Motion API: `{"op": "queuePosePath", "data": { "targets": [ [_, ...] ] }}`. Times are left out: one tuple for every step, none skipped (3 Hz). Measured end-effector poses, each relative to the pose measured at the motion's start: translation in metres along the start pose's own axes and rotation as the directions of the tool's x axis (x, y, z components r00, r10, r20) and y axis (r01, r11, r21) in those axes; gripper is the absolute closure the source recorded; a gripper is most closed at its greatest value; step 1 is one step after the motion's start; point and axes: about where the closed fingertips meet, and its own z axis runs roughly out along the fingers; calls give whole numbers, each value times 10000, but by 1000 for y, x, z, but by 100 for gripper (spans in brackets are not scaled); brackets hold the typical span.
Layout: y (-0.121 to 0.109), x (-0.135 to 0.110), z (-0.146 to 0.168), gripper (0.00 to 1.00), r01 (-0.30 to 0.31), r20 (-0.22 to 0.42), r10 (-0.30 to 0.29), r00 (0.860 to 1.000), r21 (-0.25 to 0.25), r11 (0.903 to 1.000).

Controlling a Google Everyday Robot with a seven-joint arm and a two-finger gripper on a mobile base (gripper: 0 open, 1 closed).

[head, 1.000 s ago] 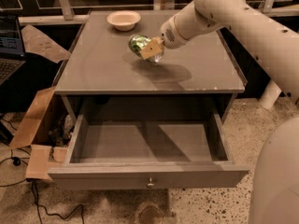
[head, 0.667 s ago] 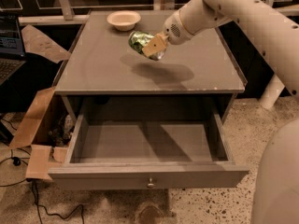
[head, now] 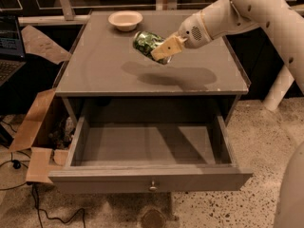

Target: Place green can into top drawer

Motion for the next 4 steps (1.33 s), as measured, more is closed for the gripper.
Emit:
{"op": "queuePosePath", "data": {
  "targets": [
    [26, 12, -20, 100, 331, 782, -273, 9966, -736, 9967],
    [51, 30, -35, 100, 549, 1478, -336, 9885, -1424, 9883],
    [70, 46, -46, 100, 734, 2124, -285, 9768, -2067, 9757],
    [71, 45, -44, 100, 751, 2111, -290, 9770, -2138, 9740]
  ]
}}
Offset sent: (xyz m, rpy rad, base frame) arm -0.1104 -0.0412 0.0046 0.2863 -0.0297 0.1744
